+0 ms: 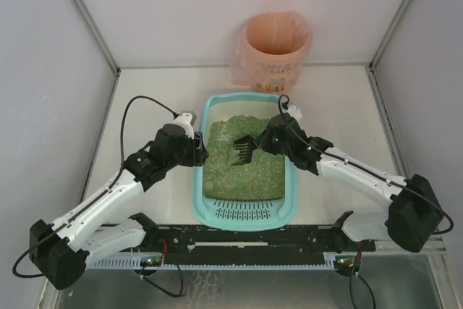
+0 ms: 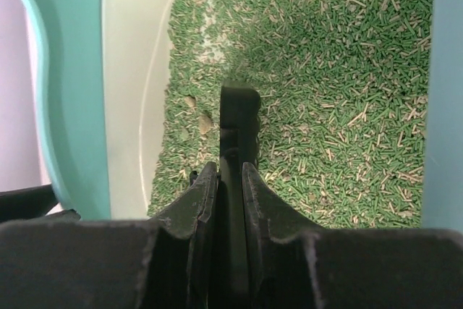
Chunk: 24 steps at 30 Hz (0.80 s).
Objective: Clean the litter box
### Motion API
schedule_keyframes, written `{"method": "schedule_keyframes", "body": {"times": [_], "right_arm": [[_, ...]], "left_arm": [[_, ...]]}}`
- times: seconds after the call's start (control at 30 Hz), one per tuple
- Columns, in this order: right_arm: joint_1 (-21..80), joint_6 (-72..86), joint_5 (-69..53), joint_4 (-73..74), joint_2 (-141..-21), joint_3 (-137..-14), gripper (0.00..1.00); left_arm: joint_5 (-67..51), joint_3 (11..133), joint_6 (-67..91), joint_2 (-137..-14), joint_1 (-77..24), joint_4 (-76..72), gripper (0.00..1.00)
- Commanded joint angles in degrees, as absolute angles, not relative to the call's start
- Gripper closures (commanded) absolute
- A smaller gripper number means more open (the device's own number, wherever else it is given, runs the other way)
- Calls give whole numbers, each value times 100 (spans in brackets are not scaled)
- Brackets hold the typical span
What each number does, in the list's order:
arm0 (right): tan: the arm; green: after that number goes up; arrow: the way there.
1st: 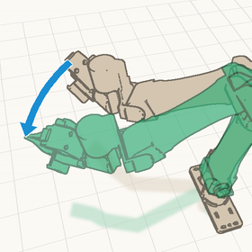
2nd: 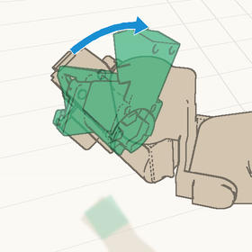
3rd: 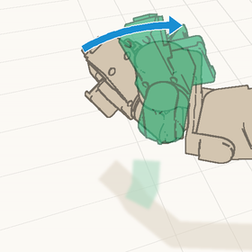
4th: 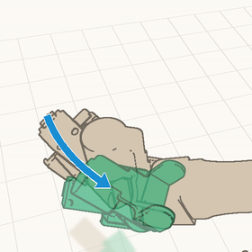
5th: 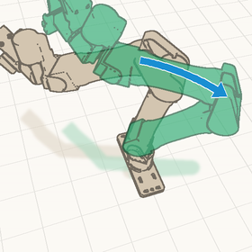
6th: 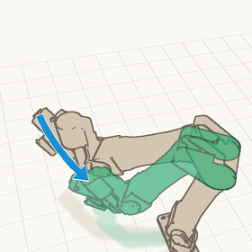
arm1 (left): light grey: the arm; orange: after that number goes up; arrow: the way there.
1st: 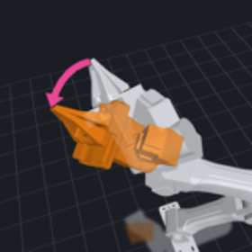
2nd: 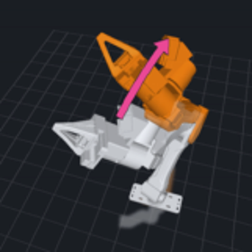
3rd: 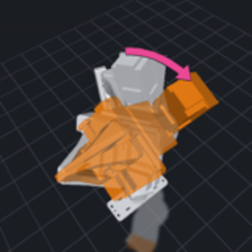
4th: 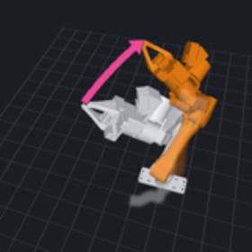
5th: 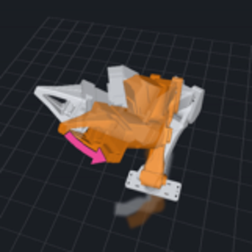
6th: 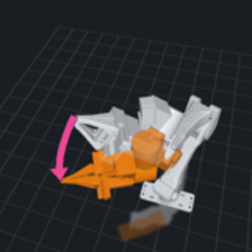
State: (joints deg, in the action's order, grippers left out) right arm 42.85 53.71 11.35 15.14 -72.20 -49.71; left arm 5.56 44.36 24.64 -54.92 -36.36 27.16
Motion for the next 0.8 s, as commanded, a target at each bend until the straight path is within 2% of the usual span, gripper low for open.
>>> {"method": "schedule_keyframes", "body": {"times": [0.0, 0.13, 0.4, 0.77], "right_arm": [[4348, 5107, 1272, 1869, -7713, -5466, 100], [4371, 5139, 984, 1817, -8289, -5660, 100], [4531, 5672, -765, 219, -9270, -5529, 100], [4393, 6132, -830, -910, -8644, -4592, 100]], "left_arm": [[356, 4719, 2332, -5590, -3676, 2540, 48], [318, 4735, 2313, -5633, -3675, 2548, 50], [301, 4781, 2276, -5720, -3674, 2590, 52], [319, 4799, 2270, -5703, -3674, 2609, 53]]}}
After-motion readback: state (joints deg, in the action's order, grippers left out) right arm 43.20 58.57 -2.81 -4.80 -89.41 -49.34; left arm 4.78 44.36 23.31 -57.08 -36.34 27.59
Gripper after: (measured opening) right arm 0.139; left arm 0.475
